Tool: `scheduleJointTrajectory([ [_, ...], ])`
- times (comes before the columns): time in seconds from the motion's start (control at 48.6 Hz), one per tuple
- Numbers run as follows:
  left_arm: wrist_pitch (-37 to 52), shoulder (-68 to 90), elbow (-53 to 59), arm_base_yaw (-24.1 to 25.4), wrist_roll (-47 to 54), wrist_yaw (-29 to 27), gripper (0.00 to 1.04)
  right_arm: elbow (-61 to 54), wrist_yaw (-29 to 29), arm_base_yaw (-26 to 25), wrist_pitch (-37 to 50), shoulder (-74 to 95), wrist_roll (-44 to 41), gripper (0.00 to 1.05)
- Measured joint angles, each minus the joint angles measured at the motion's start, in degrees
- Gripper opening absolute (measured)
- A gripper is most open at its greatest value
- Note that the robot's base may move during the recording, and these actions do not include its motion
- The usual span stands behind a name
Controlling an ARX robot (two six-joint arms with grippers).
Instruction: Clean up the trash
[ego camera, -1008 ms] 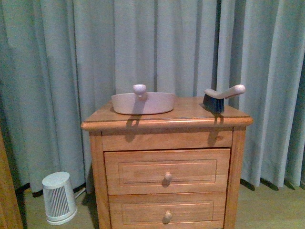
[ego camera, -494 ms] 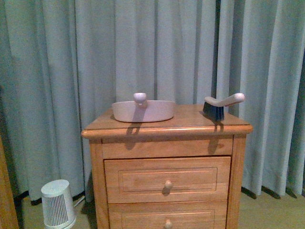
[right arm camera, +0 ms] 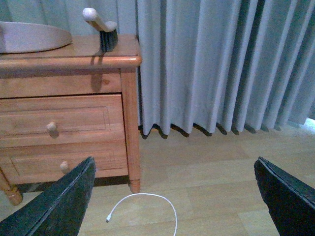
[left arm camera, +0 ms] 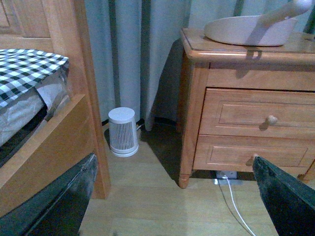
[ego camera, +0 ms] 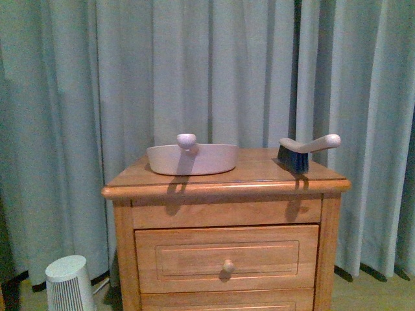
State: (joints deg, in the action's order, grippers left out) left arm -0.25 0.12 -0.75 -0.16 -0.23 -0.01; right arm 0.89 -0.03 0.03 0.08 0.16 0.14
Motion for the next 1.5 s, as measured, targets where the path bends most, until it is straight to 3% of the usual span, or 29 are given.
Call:
scheduleJointTrajectory([
  [1.379, 0.0, 0.0, 0.0, 0.0, 0.0, 0.0, 0.97, 0.0, 0.0, 0.0, -0.1, 0.0, 0.0, 0.97],
  [1.441, -4.5, 3.5, -1.8, 1.2, -6.1, 5.7, 0.97, 0.0, 0.0, 0.0, -0.1, 0.0, 0.0, 0.97],
  [1.502, -2.9, 9.5, -3.1, 1.0, -10.2, 6.1, 0.97, 0.0, 0.0, 0.0, -0.1, 0.0, 0.0, 0.97],
])
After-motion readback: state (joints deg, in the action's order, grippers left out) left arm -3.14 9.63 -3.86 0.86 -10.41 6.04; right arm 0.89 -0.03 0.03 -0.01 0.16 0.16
